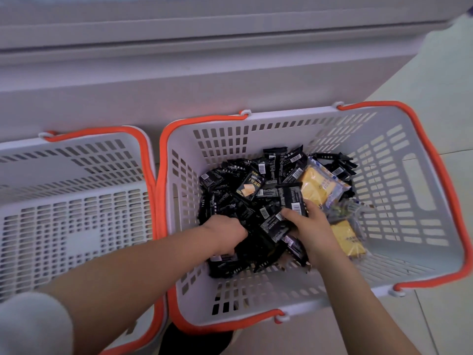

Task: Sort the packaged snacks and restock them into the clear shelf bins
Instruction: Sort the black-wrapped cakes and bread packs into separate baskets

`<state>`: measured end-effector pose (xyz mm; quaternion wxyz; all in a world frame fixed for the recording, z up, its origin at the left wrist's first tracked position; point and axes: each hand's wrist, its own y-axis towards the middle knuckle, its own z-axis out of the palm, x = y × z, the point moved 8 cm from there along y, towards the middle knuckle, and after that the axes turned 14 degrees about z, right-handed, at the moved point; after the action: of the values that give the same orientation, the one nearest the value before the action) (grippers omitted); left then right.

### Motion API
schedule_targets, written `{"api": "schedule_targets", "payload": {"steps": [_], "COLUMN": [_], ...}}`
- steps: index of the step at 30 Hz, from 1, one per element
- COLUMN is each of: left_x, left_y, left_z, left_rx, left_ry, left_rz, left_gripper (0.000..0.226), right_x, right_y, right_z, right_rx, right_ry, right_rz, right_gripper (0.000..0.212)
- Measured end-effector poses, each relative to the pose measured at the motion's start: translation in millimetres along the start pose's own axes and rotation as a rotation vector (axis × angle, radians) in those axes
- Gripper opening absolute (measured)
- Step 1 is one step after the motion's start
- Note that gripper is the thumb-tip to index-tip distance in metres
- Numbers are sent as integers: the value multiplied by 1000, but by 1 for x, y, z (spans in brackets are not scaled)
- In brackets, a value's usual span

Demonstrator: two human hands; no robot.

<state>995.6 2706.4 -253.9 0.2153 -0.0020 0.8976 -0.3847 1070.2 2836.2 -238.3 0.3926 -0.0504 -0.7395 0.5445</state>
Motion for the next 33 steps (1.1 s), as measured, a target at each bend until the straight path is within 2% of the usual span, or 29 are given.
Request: {"api": "schedule_targets", "payload": {"steps": [2, 3, 5, 8, 11, 13, 16, 19, 22, 25, 28, 31, 33], "left_x": [5, 8, 16, 34, 59, 75, 91, 89, 84, 74, 58, 42, 25], "left_y": [-27, -47, -99, -185, -245, -280, -310, -326, -323, -301, -277, -262, -250], "left_z": [-27, -43, -70, -72, -40, -2, 73, 132, 148, 146, 136, 103, 66], "left_rx": [-229, -399, -765, -1150, -1315, -1309, -1166, -1103, -1043, -955, -819, -916, -1000], "left_ry": [-121, -185, -330, -567, -670, -667, -771, -895, -827, -833, -728, -655, -558], "left_rz": [-26, -36, -43, -129, -359, -571, -819, -895, -856, -735, -609, -449, -279], "left_gripper": [37, 35, 26, 15, 14, 11, 12, 16, 20, 21, 24, 24, 24], "right_x": [-1, 3, 23, 63, 73, 64, 39, 17, 18, 34, 44, 45, 41], "right_y": [-15, -25, -52, -108, -145, -164, -173, -173, -183, -193, -184, -161, -143], "right_z": [-2, 1, 17, 71, 142, 193, 246, 264, 259, 233, 186, 132, 100], "right_rx": [0, 6, 70, 259, 377, 396, 339, 299, 307, 254, 146, 20, -71], "right_ry": [198, 296, 418, 319, 4, -366, -1013, -1329, -1262, -1092, -990, -853, -811], "right_rz": [58, 52, -56, -304, -379, -412, -518, -471, -431, -461, -435, -360, -331], "right_gripper": [51, 56, 49, 32, 30, 25, 34, 41, 52, 38, 19, 16, 13]}}
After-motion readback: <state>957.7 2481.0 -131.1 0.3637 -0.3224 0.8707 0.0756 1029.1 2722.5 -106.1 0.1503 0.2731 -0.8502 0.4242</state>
